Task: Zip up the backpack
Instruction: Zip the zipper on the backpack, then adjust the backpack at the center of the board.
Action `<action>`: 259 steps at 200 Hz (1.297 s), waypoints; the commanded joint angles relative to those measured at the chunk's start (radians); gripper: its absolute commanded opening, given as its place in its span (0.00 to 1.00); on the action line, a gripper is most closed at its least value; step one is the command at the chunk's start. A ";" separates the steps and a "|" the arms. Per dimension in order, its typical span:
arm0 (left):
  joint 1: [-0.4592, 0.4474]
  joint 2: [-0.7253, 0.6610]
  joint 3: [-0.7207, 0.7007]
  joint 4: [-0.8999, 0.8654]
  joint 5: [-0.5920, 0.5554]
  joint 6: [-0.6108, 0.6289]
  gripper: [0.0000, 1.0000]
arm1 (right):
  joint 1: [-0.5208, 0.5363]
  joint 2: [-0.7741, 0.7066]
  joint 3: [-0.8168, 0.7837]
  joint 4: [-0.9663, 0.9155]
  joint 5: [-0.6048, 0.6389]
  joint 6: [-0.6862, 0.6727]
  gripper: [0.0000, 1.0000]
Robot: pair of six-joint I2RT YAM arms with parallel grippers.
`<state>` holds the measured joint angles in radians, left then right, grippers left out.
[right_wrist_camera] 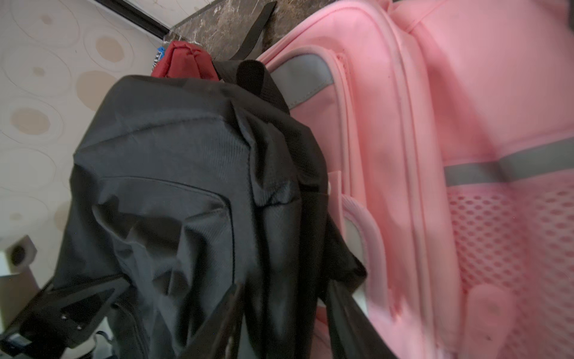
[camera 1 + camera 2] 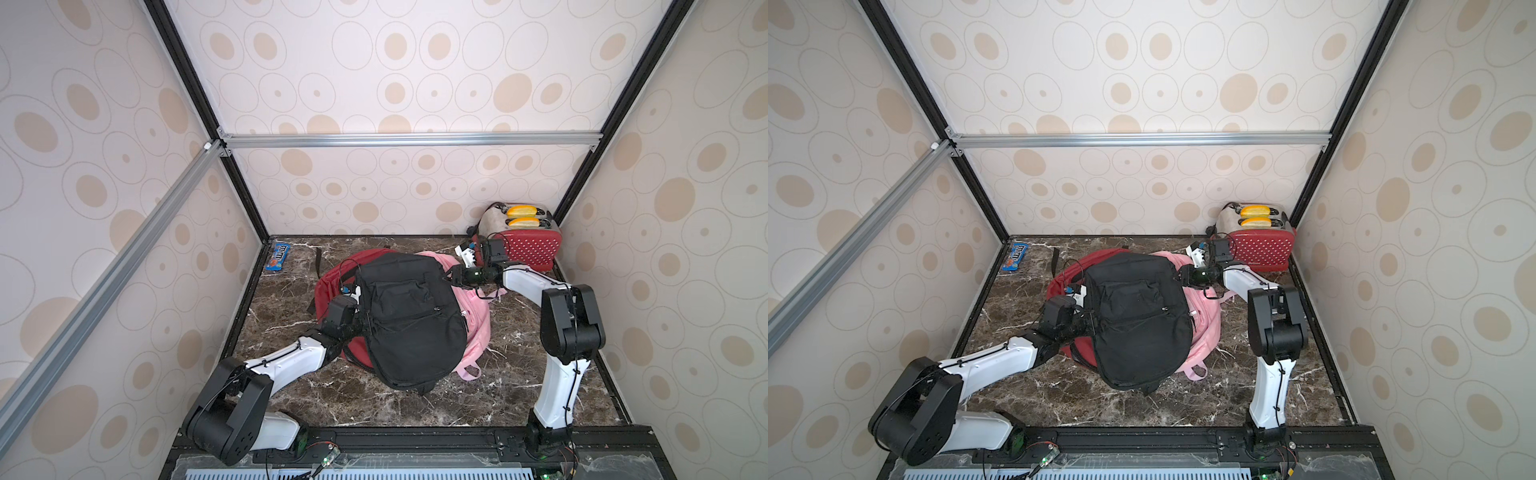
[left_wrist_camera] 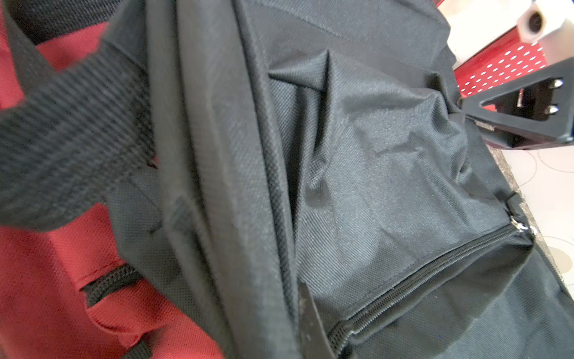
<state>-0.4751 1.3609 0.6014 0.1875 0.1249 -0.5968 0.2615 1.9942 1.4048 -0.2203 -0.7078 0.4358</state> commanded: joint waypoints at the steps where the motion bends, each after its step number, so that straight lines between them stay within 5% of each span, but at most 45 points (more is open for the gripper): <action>1: -0.009 0.009 0.074 -0.091 -0.023 -0.006 0.00 | 0.000 0.001 0.039 0.033 -0.090 0.037 0.08; 7: -0.008 0.004 0.091 -0.109 -0.026 -0.014 0.00 | 0.001 -0.010 0.039 0.035 -0.087 0.044 0.00; 73: -0.008 -0.004 0.439 -0.386 -0.091 -0.082 0.00 | -0.001 -0.286 -0.154 0.071 0.018 0.131 0.00; 130: 0.072 0.345 0.928 -0.623 -0.068 -0.056 0.00 | 0.041 -0.456 -0.307 0.062 0.136 0.169 0.00; 154: 0.132 0.517 1.066 -0.659 -0.023 -0.058 0.53 | 0.048 -0.436 -0.367 0.109 0.169 0.214 0.00; 200: 0.176 0.482 1.033 -0.672 -0.039 -0.064 0.69 | 0.051 -0.388 -0.488 0.339 0.202 0.355 0.00; 259: 0.152 -0.026 0.582 -0.771 -0.112 -0.115 0.79 | 0.057 -0.423 -0.544 0.408 0.291 0.444 0.00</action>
<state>-0.3065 1.5177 1.3514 -0.4942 0.0647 -0.6743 0.3077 1.6089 0.8810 0.1360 -0.4599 0.8322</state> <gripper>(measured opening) 0.774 0.045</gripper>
